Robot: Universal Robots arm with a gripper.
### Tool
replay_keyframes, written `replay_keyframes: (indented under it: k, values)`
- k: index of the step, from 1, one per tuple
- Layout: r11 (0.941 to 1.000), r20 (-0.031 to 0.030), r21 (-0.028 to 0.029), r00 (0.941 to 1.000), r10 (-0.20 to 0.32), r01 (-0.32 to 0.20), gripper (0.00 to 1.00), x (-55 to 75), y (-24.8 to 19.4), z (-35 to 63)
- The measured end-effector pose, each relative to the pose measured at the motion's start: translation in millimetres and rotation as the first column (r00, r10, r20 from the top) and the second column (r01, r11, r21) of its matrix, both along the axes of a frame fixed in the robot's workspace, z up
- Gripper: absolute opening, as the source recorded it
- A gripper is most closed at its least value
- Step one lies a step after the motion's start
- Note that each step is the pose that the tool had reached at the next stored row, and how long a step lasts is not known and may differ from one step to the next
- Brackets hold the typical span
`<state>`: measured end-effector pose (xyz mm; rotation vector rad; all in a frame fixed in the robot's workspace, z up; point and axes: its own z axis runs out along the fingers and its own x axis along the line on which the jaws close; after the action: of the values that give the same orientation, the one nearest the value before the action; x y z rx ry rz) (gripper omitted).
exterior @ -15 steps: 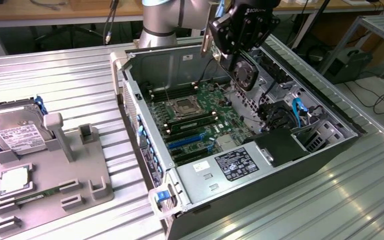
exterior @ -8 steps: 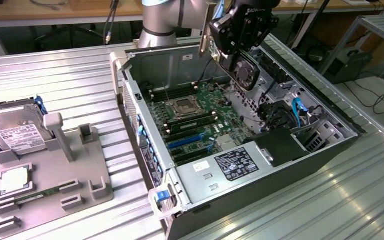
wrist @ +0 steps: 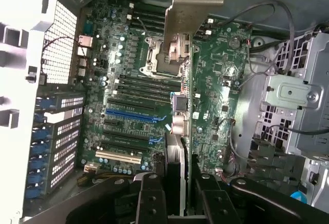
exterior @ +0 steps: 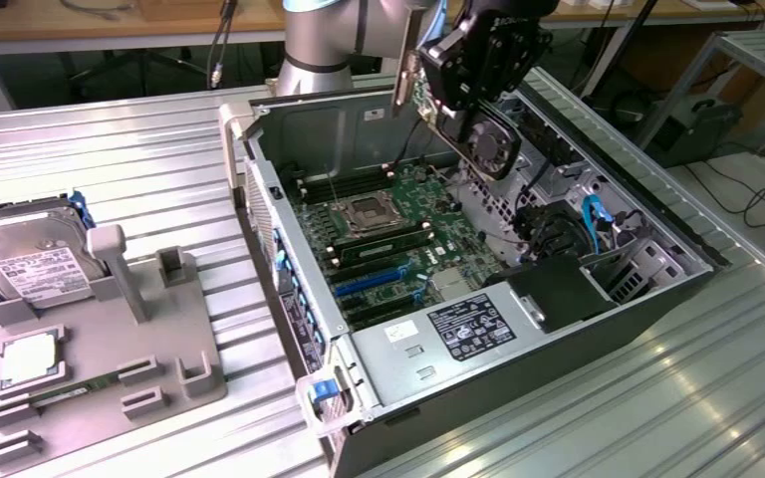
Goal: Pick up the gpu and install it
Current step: 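Insert the gpu into the slot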
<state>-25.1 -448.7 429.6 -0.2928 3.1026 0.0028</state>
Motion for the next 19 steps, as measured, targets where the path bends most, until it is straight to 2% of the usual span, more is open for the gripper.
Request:
replay_keyframes:
  k: [6,8,12,17,19]
  values:
    - [0.998,0.0,0.0,0.998,0.062,-0.062,0.28,0.0,0.0,0.0]
    - [0.9945,0.0,0.0,0.9945,0.105,-0.105,0.28,-0.1,0.0,0.0]
    - [0.9898,0.0,0.0,0.9898,0.143,-0.143,0.28,-0.1,-0.1,0.0]
    - [0.9811,0.0,0.0001,0.9811,0.194,-0.194,0.28,-0.2,-0.5,0.0]
    - [0.9731,0.0,0.0,0.9731,0.23,-0.23,0.28,-0.3,-0.6,0.0]
